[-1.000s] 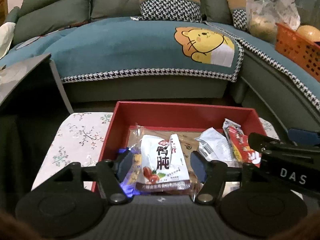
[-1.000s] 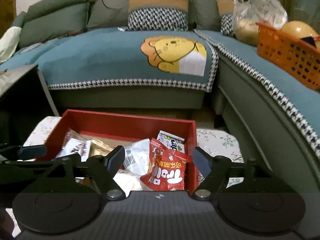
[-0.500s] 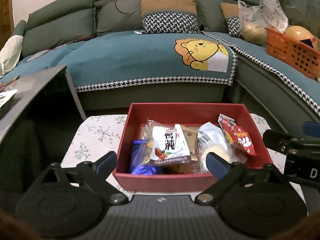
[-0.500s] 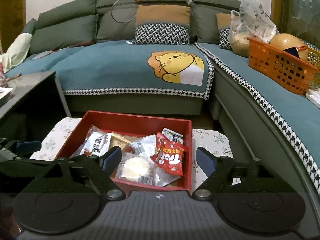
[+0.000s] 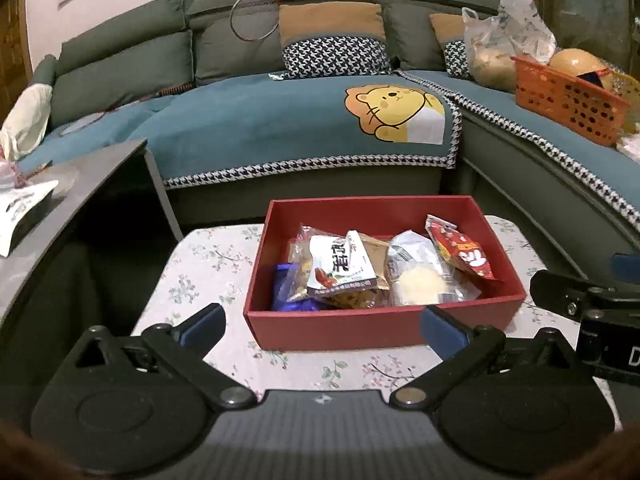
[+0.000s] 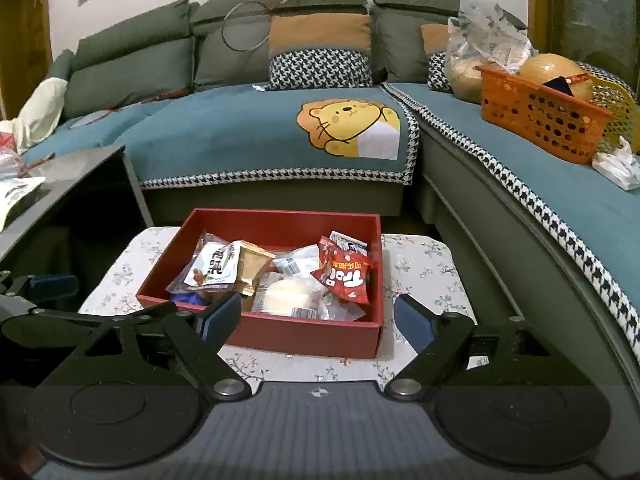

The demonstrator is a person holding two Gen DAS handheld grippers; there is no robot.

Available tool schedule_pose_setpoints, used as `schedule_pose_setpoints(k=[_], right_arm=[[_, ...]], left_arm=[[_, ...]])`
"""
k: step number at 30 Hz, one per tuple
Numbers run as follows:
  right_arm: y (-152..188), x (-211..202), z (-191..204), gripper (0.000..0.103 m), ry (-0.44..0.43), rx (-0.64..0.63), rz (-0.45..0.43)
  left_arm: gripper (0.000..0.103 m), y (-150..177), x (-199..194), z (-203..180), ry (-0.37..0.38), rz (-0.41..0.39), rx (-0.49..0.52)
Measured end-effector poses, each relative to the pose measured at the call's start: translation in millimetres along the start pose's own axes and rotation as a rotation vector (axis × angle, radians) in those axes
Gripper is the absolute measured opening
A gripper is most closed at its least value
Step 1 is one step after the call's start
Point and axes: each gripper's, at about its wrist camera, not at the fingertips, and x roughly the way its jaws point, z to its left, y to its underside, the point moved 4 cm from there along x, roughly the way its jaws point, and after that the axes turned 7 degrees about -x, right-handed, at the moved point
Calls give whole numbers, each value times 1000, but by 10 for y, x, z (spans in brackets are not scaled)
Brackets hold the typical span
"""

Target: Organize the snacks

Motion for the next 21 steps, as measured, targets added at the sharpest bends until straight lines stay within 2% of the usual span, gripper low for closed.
schedule_pose_setpoints(k=[10,16,21], right_arm=[[176,-192,40,89,-3,19,0],[300,-276,88,90,2,16,14],[392,-340,153,91,3,6,28]], left_arm=[[103,152,-187,33,26,11,-19],[103,301,-249,94,55,54,-46],[103,404,-310,103,49,63,-36]])
